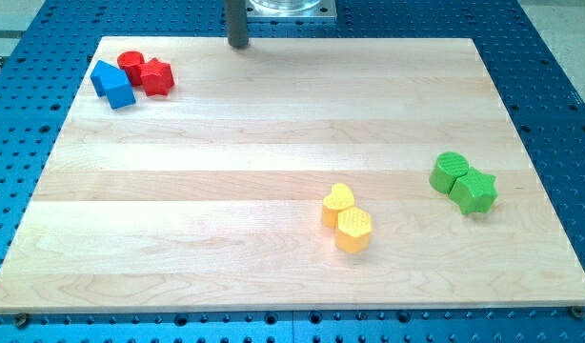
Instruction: Separate the red blocks from the blue blocks
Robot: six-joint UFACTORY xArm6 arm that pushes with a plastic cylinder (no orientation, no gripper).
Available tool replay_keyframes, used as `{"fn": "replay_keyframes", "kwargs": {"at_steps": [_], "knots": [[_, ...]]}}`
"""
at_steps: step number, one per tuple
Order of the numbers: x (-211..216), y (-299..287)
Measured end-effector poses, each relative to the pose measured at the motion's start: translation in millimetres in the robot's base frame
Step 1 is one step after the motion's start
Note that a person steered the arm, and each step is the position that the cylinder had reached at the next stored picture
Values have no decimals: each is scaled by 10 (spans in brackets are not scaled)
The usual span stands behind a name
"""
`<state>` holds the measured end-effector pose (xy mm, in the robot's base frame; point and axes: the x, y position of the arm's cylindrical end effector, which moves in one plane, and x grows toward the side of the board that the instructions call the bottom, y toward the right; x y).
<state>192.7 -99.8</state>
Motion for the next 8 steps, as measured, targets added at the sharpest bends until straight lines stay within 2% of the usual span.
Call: {"fn": "replay_keyframes", "kwargs": {"at_steps": [1, 2, 3, 5, 7, 8], "knots": [[-6, -928], [-8, -1449], [-6, -1470], [482, -1520], [531, -1590], [725, -1591]]}}
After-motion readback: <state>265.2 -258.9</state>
